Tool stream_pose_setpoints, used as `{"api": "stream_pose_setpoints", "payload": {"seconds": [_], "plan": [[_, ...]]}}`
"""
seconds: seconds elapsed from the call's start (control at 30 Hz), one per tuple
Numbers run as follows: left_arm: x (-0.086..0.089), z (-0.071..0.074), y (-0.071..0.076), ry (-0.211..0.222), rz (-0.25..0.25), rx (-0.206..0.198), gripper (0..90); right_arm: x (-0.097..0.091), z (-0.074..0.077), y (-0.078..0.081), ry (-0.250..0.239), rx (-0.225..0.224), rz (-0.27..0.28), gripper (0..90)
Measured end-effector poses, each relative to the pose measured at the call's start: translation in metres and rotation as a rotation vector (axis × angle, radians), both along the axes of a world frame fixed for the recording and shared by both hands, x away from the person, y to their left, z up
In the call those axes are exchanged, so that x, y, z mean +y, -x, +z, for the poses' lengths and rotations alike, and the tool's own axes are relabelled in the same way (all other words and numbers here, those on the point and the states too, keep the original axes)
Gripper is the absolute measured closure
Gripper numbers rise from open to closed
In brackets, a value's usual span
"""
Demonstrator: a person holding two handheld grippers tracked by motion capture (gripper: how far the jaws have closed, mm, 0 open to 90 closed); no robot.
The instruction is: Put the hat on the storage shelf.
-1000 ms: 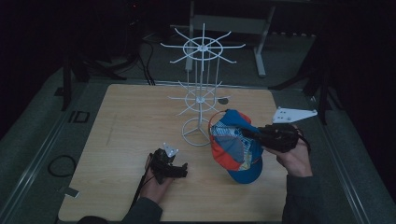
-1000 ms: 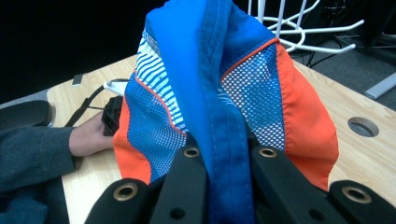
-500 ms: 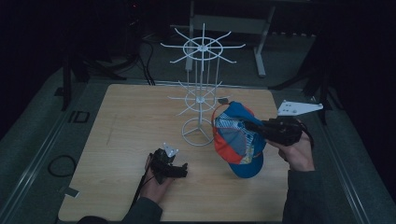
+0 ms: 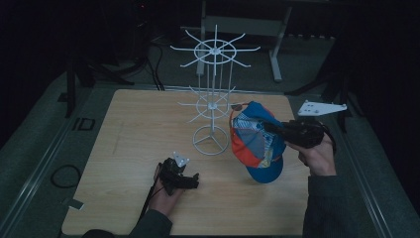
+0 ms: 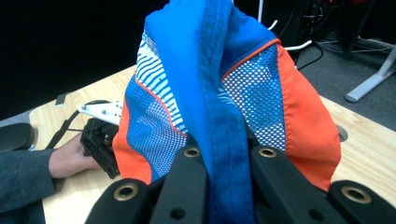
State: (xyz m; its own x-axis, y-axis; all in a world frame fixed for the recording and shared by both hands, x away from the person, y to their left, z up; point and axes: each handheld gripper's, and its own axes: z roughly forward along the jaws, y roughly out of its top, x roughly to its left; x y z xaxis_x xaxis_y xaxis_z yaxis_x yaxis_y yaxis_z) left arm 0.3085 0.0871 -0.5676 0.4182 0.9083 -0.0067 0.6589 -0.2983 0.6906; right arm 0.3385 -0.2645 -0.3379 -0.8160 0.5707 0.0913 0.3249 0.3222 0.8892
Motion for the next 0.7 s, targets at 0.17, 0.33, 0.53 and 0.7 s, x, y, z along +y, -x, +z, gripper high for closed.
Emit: {"api": "stream_pose_setpoints", "payload": {"seconds": [0.17,0.33,0.53,0.7], "plan": [[0.0,0.0,0.0,0.0,0.0,0.0,1.9,-0.002,0.003,-0.003,-0.005,-0.004,-0.005,88.6],[0.0,0.0,0.0,0.0,0.0,0.0,1.9,-0.006,0.008,-0.004,-0.025,-0.009,-0.005,88.5],[0.0,0.0,0.0,0.0,0.0,0.0,1.9,-0.009,0.013,-0.005,-0.071,-0.023,-0.005,88.6],[0.0,0.0,0.0,0.0,0.0,0.0,1.9,-0.009,0.018,-0.006,-0.078,-0.031,-0.006,88.6]]}}
